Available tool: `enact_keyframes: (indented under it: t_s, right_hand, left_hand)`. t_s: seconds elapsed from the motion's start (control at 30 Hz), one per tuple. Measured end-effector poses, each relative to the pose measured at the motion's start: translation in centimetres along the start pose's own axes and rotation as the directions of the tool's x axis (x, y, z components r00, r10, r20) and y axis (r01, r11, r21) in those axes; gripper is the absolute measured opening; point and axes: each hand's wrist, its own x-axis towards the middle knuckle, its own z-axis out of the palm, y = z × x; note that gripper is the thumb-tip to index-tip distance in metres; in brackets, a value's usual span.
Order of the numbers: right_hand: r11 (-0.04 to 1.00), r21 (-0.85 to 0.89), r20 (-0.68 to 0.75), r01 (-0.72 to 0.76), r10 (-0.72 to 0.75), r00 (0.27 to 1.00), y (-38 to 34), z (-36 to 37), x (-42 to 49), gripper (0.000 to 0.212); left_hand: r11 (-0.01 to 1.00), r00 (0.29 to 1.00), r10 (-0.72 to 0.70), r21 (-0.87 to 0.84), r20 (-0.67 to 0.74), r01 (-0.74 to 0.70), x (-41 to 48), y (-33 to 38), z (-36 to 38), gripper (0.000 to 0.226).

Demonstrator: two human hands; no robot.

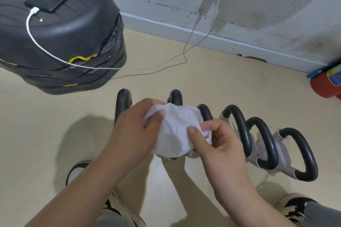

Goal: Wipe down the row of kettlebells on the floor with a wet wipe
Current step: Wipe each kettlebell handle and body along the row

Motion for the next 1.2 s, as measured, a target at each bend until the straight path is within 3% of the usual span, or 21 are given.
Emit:
enact_keyframes:
  t_s: [0.07, 0.13, 0.23, 0.27, 0.37, 0.47, 0.53, 0.63, 0.7, 0.77, 0.87, 0.97, 1.03, 1.13, 1.2]
  right_hand:
    - [0.989, -0.15, 0.054, 0.006, 0.002, 0.999, -0.6, -0.1, 1.2, 0.017]
    - [0.936, -0.352, 0.118, -0.023, 0.069, 0.991, -0.8, -0.3, 2.4, 0.029]
    - [0.908, -0.417, 0.154, 0.036, 0.032, 0.988, -0.8, -0.6, 3.7, 0.03]
    - [0.902, -0.424, 0.142, 0.077, -0.018, 0.99, -0.7, -0.7, 4.0, 0.027]
    - [0.927, -0.361, 0.091, 0.102, -0.074, 0.993, -0.7, -1.0, 4.7, 0.017]
    - [0.955, -0.29, 0.085, 0.063, -0.04, 0.996, -0.7, -1.5, 5.4, 0.015]
    - [0.962, -0.27, 0.096, 0.05, -0.024, 0.995, -0.6, -1.6, 5.9, 0.016]
    - [0.967, -0.25, 0.107, 0.04, -0.014, 0.994, -0.5, -1.4, 6.8, 0.016]
    - [0.966, -0.256, 0.103, 0.04, -0.013, 0.995, -0.7, -1.0, 7.5, 0.017]
    - [0.96, -0.276, 0.095, 0.045, -0.019, 0.995, -1.1, -0.7, 8.2, 0.019]
    - [0.956, -0.291, 0.085, 0.046, -0.022, 0.996, -1.4, -0.1, 9.3, 0.02]
    - [0.945, -0.322, 0.075, 0.054, -0.032, 0.997, -1.6, 0.0, 10.1, 0.023]
    - [0.952, -0.301, 0.046, 0.061, -0.049, 0.998, -1.7, -0.2, 10.3, 0.024]
    - [0.972, -0.232, 0.022, 0.038, -0.034, 0.999, -1.6, -0.6, 9.8, 0.027]
    - [0.976, -0.214, 0.008, 0.027, -0.026, 1.0, -1.3, -0.9, 9.1, 0.027]
  left_hand:
    - [0.992, 0.999, -0.016, 0.126, -0.031, 0.02, 1.1, 0.2, 0.4, 0.033]
    - [0.921, 0.999, -0.041, 0.388, 0.031, 0.026, 1.2, -0.1, 0.9, 0.064]
    - [0.74, 0.972, 0.232, 0.644, 0.025, -0.193, 0.8, -0.2, 2.0, 0.064]
    - [0.731, 0.963, 0.264, 0.642, 0.049, -0.233, 0.9, -0.2, 2.6, 0.059]
    - [0.831, 0.97, 0.101, 0.517, 0.221, -0.205, 1.4, -0.6, 5.6, 0.056]
    - [0.788, 0.946, 0.041, 0.572, 0.322, -0.228, 1.4, -1.7, 8.8, 0.08]
    - [0.805, 0.953, 0.034, 0.557, 0.302, -0.205, 1.7, -1.9, 9.6, 0.092]
    - [0.871, 0.969, 0.045, 0.465, 0.242, -0.157, 3.3, -0.1, 9.4, 0.082]
    - [0.876, 0.971, -0.078, 0.481, 0.227, -0.043, 6.0, 1.0, 9.4, 0.07]
    - [0.764, 0.944, -0.198, 0.645, 0.263, -0.019, 9.1, 2.2, 9.5, 0.053]
    - [0.629, 0.889, -0.311, 0.774, 0.337, -0.073, 12.3, 3.9, 9.3, 0.009]
    - [0.58, 0.861, -0.325, 0.802, 0.392, -0.146, 14.1, 4.5, 9.4, 0.021]
    - [0.615, 0.86, -0.339, 0.782, 0.381, -0.104, 14.3, 4.4, 9.6, 0.018]
    - [0.697, 0.904, -0.258, 0.714, 0.34, -0.069, 12.5, 3.0, 9.5, 0.006]
    - [0.732, 0.955, -0.053, 0.662, 0.292, -0.162, 10.1, 1.1, 9.5, 0.019]
